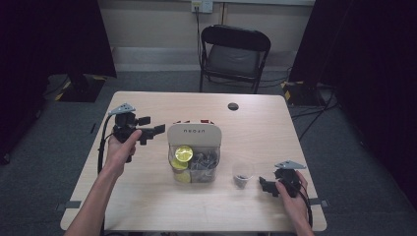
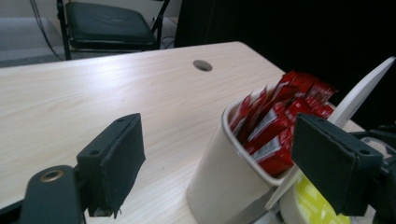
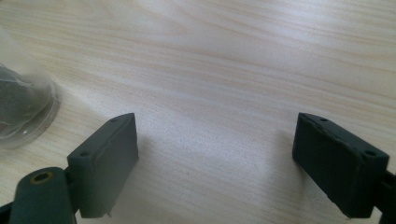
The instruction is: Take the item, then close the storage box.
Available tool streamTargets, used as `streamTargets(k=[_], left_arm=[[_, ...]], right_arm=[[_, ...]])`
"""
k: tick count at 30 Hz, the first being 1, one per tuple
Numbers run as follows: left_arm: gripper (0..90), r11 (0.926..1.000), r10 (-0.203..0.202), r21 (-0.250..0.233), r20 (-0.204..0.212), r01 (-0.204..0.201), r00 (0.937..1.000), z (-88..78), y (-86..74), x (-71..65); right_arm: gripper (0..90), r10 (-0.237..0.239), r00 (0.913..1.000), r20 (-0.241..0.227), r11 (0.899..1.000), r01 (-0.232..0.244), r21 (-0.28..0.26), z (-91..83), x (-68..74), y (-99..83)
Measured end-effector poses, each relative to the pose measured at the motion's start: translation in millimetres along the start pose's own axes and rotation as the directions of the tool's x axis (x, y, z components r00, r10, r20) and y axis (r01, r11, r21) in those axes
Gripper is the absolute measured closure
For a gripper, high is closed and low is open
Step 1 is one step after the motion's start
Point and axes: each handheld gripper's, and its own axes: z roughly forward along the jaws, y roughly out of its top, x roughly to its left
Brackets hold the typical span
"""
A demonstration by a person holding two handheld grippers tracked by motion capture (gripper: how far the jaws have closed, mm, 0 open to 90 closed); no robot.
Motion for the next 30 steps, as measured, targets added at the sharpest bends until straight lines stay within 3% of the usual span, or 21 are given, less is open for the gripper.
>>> streamTargets(k=[9, 28, 29, 30], left_arm=[[17.3, 0.9999, -0.017, 0.004, 0.024, 0.017, 0.9996, 15.8, 1.5, 0.8], [18.2, 1.0, -0.005, 0.003, 0.036, 0.005, 0.9993, 13.2, -0.2, -1.1], [18.2, 1.0, -0.008, -0.001, 0.04, 0.009, 0.9992, 12.6, -0.7, -2.0], [18.4, 0.9994, -0.028, -0.015, 0.087, 0.03, 0.9958, 11.5, -1.9, -3.4]], right_arm=[[13.7, 0.003, 1.0, 0.0, 0.999, -0.003, -0.049, -0.1, 0.3, -6.3], [11.6, 0.003, 1.0, 0.002, 0.998, -0.003, -0.057, 1.6, 0.3, -6.3], [11.6, 0.003, 1.0, 0.002, 0.998, -0.003, -0.057, 1.6, 0.3, -6.3], [11.6, 0.003, 1.0, 0.002, 0.998, -0.003, -0.057, 1.6, 0.4, -6.3]])
